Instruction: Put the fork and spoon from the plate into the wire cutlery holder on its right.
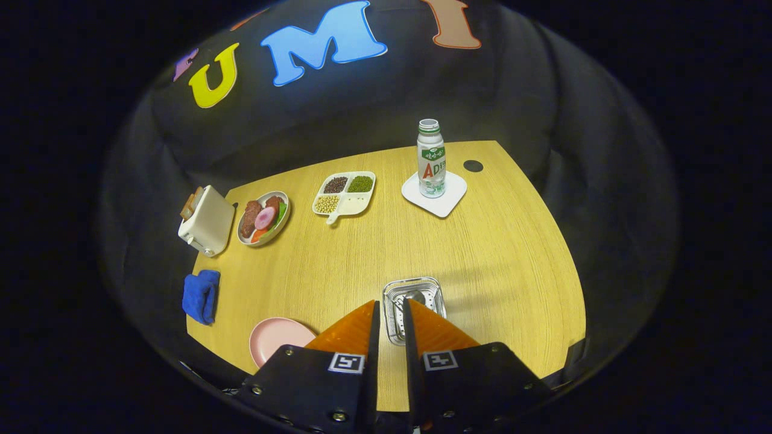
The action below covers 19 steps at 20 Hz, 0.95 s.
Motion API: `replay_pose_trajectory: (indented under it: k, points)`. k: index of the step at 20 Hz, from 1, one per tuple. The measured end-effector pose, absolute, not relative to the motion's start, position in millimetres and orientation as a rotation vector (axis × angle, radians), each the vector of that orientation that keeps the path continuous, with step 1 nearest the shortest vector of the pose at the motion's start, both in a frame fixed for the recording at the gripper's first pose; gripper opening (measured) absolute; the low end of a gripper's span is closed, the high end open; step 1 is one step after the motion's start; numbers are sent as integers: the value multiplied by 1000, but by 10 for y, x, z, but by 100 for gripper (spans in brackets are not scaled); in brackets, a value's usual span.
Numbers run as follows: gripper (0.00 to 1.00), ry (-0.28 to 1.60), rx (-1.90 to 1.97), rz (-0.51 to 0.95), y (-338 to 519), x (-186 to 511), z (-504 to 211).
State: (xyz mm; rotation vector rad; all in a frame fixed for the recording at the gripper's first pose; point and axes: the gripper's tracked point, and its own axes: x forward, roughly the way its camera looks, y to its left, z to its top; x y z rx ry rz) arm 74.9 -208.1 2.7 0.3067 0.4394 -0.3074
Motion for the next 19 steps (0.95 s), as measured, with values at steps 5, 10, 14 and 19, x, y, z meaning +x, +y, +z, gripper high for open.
replay_pose_trajectory:
  k: [5, 10, 14, 19]
  points:
    - [21, 330, 275, -321, -2118, 822, 278]
    - [21, 151, 221, -369, -2203, 802, 724]
    - [21, -132, 82, -428, -2211, 559, 1493]
    - [21, -371, -23, -503, -2199, 183, 2191]
